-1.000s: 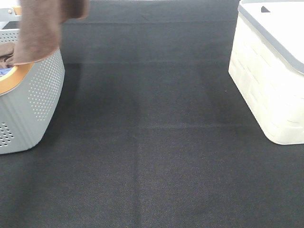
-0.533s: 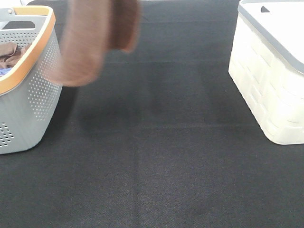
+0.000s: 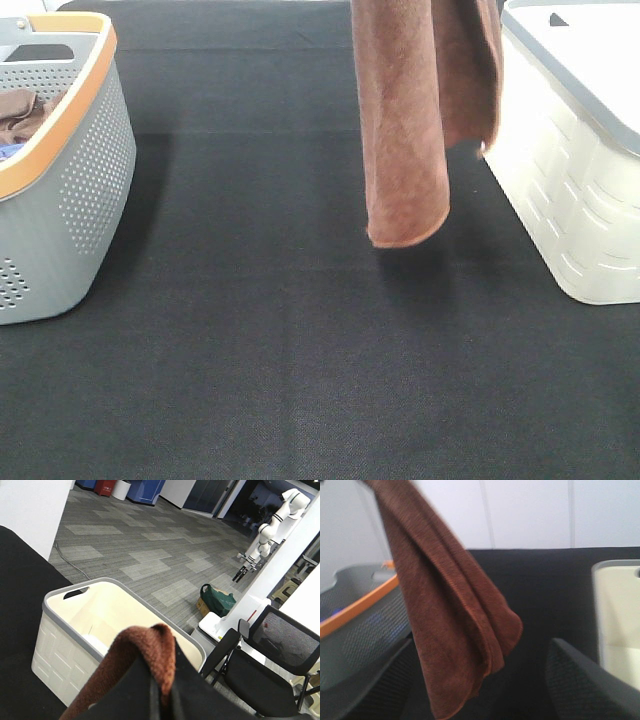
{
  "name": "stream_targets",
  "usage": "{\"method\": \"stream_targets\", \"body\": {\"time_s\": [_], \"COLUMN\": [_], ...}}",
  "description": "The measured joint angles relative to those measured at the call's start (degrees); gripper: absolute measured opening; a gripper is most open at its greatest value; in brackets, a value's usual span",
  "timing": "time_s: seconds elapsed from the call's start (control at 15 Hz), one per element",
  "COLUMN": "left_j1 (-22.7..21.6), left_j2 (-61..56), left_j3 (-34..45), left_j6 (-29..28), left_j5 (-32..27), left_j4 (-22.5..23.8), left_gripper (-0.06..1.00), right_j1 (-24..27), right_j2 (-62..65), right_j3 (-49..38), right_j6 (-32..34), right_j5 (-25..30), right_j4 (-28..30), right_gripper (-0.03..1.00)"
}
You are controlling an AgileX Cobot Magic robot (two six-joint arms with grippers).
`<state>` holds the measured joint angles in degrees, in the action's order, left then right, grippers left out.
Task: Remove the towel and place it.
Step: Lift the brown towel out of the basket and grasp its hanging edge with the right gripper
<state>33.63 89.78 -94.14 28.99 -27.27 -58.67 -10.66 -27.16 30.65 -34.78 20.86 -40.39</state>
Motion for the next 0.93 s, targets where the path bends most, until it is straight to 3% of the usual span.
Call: {"method": "stream_targets", "body": {"time_s": [0.13,0.33,0.6,0.73,0.93], "left_j1": [0.2,0.2,0.2,0.2,0.2], "left_j2": [0.0,0.0,0.0,0.0,0.0], "left_j3": [0.0,0.0,0.0,0.0,0.0], "left_j6": [0.0,0.0,0.0,0.0,1.3], "left_j5": [0.0,-0.2,-0.4,-0.4,-0.4], "left_j4": [0.2,0.2,0.3,0.4,0.4], "left_gripper": [0.0,0.0,0.0,0.0,0.0], "right_j1": [-5.4,-14.2,-21.7,-21.8,-21.8], "right_j2": [-9.6,-25.3,-38.2,-44.2,-46.9], "right_j3": [1.6,4.7,7.2,8.1,8.8], "right_j6": [-15.4,-30.1,-33.9,-33.9,-33.9], "right_j5": [-0.4,-4.4,-13.3,-20.3,-24.6], "right_j4": [-7.6,-15.0,-16.2,-16.3,-16.4], "right_gripper": [0.7,0.7,0.7,0.7,0.7]}}
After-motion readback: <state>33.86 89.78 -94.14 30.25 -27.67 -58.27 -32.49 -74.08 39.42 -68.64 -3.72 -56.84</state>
